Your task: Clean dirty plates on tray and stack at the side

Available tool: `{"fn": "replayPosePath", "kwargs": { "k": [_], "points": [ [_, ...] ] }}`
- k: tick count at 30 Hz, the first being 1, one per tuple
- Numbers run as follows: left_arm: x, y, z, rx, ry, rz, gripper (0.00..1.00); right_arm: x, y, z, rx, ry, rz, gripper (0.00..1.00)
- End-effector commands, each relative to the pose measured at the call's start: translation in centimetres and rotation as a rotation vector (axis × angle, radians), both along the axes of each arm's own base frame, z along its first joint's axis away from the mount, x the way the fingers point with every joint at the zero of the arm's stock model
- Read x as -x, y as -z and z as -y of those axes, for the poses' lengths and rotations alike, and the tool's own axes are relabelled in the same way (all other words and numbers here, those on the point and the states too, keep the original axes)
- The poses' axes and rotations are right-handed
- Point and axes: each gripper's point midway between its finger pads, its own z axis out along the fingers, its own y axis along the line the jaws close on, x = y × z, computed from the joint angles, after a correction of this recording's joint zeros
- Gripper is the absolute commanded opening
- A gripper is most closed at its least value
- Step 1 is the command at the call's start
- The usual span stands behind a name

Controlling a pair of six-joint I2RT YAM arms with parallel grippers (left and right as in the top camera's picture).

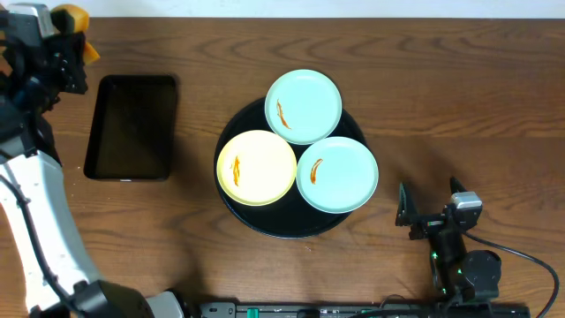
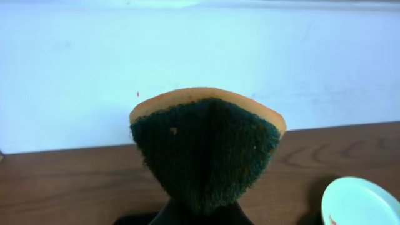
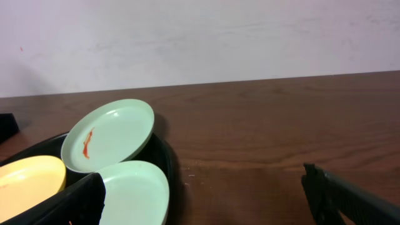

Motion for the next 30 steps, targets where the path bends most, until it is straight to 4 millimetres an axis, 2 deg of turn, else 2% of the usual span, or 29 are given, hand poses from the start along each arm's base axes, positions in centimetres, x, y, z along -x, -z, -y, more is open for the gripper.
{"fn": "replayPosePath", "kwargs": {
  "k": [1, 3, 4, 6, 8, 9, 11, 14, 15, 17, 18, 20, 22, 24, 25, 27, 28, 30],
  "points": [
    [-1.8, 12.9, -2.8, 0.076, -0.082, -0.277, 0.08, 0.0, 0.2, 0.1, -0.014, 0.002, -0.007, 0.99],
    [-1.9, 18.5, -3.5, 0.122, -0.111, -0.41, 0.07, 0.0, 0.2, 0.1, -0.014, 0.003, -0.007, 0.99],
    [-1.6, 20.6, -3.5, 0.153, -0.109, -0.465, 0.07, 0.0, 0.2, 0.1, -0.014, 0.003, -0.007, 0.99],
    [-1.2, 22.9, -3.4, 0.194, -0.108, -0.526, 0.07, 0.0, 0.2, 0.1, -0.014, 0.003, -0.007, 0.99],
    [-1.1, 22.9, -3.3, 0.198, -0.109, -0.533, 0.07, 0.0, 0.2, 0.1, -0.014, 0.003, -0.007, 0.99],
    [-1.1, 22.2, -3.3, 0.192, -0.109, -0.52, 0.07, 0.0, 0.2, 0.1, -0.014, 0.003, -0.007, 0.99],
    [-1.2, 19.5, -3.4, 0.164, -0.112, -0.465, 0.07, 0.0, 0.2, 0.1, -0.014, 0.002, -0.007, 0.99],
    [-1.2, 13.2, -3.4, 0.092, -0.118, -0.325, 0.07, 0.0, 0.2, 0.1, -0.014, 0.002, -0.007, 0.99],
    [-0.9, 10.3, -3.2, 0.055, -0.12, -0.252, 0.07, 0.0, 0.2, 0.1, -0.014, 0.003, -0.007, 0.99],
    [-0.3, 6.8, -2.6, 0.013, -0.121, -0.171, 0.07, 0.0, 0.2, 0.1, -0.014, 0.002, -0.007, 0.99],
    [0.1, 5.4, -2.4, -0.012, -0.12, -0.141, 0.07, 0.0, 0.2, 0.1, -0.014, 0.003, -0.007, 0.99],
    [0.3, 5.1, -2.3, -0.048, -0.113, -0.134, 0.08, 0.0, 0.2, 0.1, -0.014, 0.002, -0.007, 0.99],
    [0.2, 6.9, -2.9, -0.047, -0.141, -0.185, 0.07, 0.0, 0.2, 0.1, -0.014, 0.002, -0.007, 0.99],
    [0.0, 11.2, -3.8, -0.017, -0.167, -0.292, 0.07, 0.0, 0.2, 0.1, -0.014, 0.002, -0.007, 0.99],
    [-0.3, 14.1, -3.9, 0.014, -0.163, -0.36, 0.07, 0.0, 0.2, 0.1, -0.014, 0.002, -0.007, 0.99],
    [-0.3, 18.0, -3.9, 0.061, -0.154, -0.455, 0.08, 0.0, 0.2, 0.1, -0.014, 0.003, -0.007, 0.99],
    [-0.2, 19.7, -3.7, 0.088, -0.146, -0.501, 0.07, 0.0, 0.2, 0.1, -0.014, 0.002, -0.007, 0.99],
    [0.2, 21.6, -3.5, 0.119, -0.143, -0.559, 0.07, 0.0, 0.2, 0.1, -0.014, 0.003, -0.007, 0.99]
  ]
}}
